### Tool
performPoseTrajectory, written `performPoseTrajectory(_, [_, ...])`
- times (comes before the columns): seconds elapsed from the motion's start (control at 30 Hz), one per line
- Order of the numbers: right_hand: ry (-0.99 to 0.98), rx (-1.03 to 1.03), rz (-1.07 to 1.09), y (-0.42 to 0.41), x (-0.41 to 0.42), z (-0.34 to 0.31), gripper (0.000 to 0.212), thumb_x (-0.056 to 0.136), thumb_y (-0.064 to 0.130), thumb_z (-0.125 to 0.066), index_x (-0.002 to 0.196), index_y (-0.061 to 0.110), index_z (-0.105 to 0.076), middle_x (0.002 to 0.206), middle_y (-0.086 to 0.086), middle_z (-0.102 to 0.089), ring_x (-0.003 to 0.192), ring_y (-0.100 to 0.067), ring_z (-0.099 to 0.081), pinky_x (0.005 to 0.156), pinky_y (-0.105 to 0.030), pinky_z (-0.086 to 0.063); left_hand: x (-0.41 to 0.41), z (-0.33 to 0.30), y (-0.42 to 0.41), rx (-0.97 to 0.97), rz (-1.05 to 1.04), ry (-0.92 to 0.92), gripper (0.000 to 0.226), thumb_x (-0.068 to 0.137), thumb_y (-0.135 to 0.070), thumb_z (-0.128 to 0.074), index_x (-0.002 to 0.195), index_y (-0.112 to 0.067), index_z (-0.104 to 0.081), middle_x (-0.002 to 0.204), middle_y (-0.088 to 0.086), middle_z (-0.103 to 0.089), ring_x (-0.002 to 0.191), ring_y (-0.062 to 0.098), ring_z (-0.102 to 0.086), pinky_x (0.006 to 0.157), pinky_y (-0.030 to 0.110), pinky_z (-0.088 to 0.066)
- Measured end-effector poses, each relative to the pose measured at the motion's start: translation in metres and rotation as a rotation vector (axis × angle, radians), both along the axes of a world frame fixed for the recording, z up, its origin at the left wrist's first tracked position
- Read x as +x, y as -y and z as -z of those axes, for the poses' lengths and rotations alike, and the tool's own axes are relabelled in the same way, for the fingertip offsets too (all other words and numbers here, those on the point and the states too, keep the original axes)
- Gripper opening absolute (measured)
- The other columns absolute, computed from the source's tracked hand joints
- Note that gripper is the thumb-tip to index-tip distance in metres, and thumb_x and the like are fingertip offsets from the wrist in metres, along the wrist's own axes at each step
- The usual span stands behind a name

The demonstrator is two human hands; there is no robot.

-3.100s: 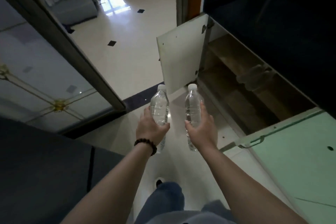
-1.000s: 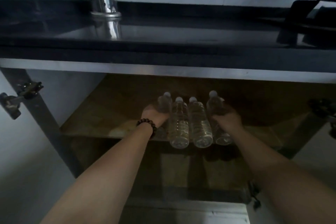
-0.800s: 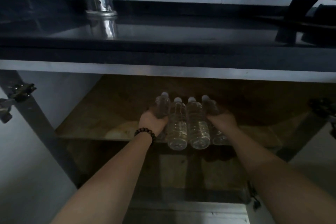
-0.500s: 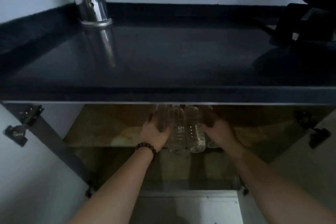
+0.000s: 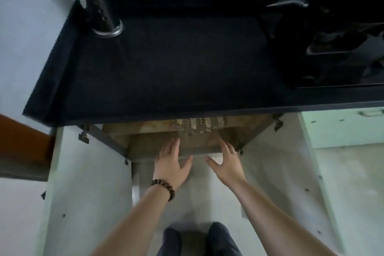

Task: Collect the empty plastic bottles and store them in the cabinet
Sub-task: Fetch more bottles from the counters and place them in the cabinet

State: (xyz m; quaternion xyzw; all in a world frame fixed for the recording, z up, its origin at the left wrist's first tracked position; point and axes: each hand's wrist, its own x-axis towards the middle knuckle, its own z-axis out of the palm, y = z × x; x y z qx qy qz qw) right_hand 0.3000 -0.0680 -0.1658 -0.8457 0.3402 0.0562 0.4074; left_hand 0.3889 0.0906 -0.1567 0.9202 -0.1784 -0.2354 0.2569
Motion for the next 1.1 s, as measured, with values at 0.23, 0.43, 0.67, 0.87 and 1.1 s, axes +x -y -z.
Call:
performPoseTrajectory(0.23, [0.059,-0.055,0.110,-0.018,-0.063,-0.074,0.076,0.086,0.051,-0.060,0.149,0.022,-0.029,0.155,0.004,-0.027,0.141,-0.016,-0.027,0.108,-0.030,-0.030,-0.050,-0.064,-0.004,-0.021,0.103,0.033,0.071,0.094,-0.052,-0.045,0.152,-0.020,-0.020,0.159,0.001,-0.020,0.147,0.018,-0.012,0.119,0.041,-0.016])
performPoseTrajectory(0.43, [0.070,-0.177,0.291,-0.012,-0.118,-0.107,0.070,0.089,0.048,-0.058,0.147,0.021,-0.031,0.153,0.002,-0.030,0.140,-0.020,-0.030,0.108,-0.035,-0.034,-0.088,-0.094,0.027,-0.105,0.301,0.022,0.070,0.094,-0.050,-0.047,0.152,-0.021,-0.021,0.159,0.001,-0.021,0.147,0.019,-0.014,0.119,0.040,-0.018])
performPoseTrajectory(0.67, [0.061,-0.205,0.666,0.009,-0.221,-0.120,0.062,0.089,0.036,-0.062,0.144,0.018,-0.038,0.153,-0.002,-0.031,0.139,-0.021,-0.031,0.110,-0.033,-0.032,-0.144,-0.105,0.091,-0.160,0.606,0.046,0.069,0.093,-0.046,-0.049,0.151,-0.018,-0.025,0.157,0.005,-0.026,0.147,0.019,-0.015,0.117,0.043,-0.020])
performPoseTrajectory(0.87, [0.039,-0.235,0.983,0.018,-0.324,-0.126,0.061,0.089,0.032,-0.062,0.143,0.014,-0.039,0.152,-0.007,-0.033,0.141,-0.021,-0.029,0.114,-0.031,-0.025,-0.221,-0.111,0.150,-0.183,0.882,0.059,0.068,0.093,-0.044,-0.051,0.149,-0.013,-0.028,0.156,0.006,-0.027,0.145,0.020,-0.018,0.118,0.039,-0.019])
performPoseTrajectory(1.1, [0.049,-0.227,1.235,0.049,-0.424,-0.127,0.061,0.090,0.030,-0.062,0.144,0.013,-0.038,0.152,-0.008,-0.032,0.142,-0.020,-0.026,0.114,-0.030,-0.022,-0.317,-0.113,0.229,-0.220,1.077,0.119,0.073,0.085,-0.051,-0.044,0.144,-0.008,-0.038,0.148,0.011,-0.041,0.140,0.027,-0.031,0.115,0.039,-0.025])
